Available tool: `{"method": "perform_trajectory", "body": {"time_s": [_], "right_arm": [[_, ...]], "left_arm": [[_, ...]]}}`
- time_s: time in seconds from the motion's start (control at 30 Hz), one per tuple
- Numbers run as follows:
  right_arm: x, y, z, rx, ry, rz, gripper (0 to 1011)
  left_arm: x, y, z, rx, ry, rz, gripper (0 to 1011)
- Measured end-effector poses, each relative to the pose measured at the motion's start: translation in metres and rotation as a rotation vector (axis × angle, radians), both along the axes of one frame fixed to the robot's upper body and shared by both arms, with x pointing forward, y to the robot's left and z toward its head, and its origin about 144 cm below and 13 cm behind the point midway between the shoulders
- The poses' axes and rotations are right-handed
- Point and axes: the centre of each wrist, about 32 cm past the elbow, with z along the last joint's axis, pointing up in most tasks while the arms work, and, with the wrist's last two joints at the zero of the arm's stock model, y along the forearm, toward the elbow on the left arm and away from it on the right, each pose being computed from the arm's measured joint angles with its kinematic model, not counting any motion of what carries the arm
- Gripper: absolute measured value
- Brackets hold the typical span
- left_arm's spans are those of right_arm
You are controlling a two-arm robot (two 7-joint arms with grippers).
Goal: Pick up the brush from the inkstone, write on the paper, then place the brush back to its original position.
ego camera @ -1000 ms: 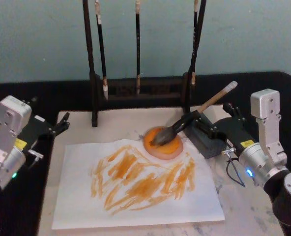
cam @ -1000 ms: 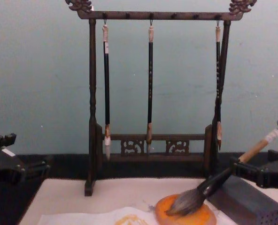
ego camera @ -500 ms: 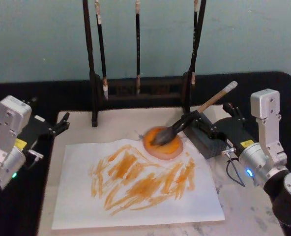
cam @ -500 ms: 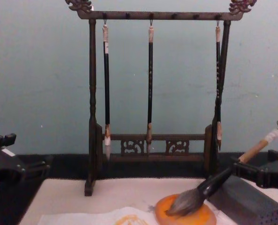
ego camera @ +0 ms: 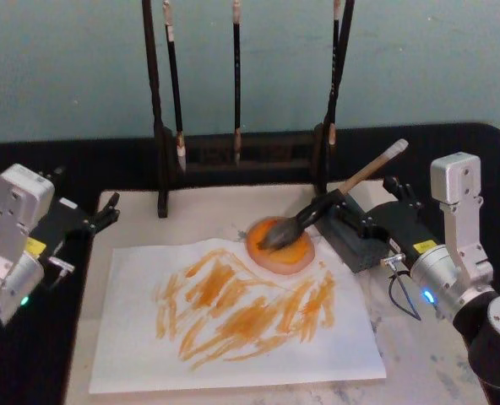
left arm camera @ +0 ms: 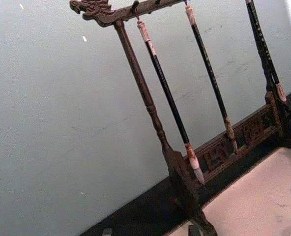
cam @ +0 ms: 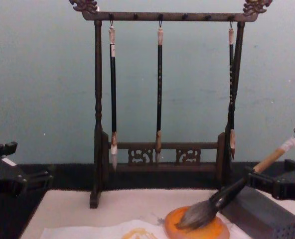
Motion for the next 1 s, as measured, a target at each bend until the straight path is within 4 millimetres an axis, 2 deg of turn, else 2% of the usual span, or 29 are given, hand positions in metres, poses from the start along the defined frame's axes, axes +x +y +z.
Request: {"method": "perform_trajectory", "body": {"time_s": [1.0], "right_arm": [[0.0, 0.0, 0.0, 0.0, 0.0, 0.0, 1000]], "left_arm": [[0.0, 0.0, 0.0, 0.0, 0.0, 0.0, 1001]]}}
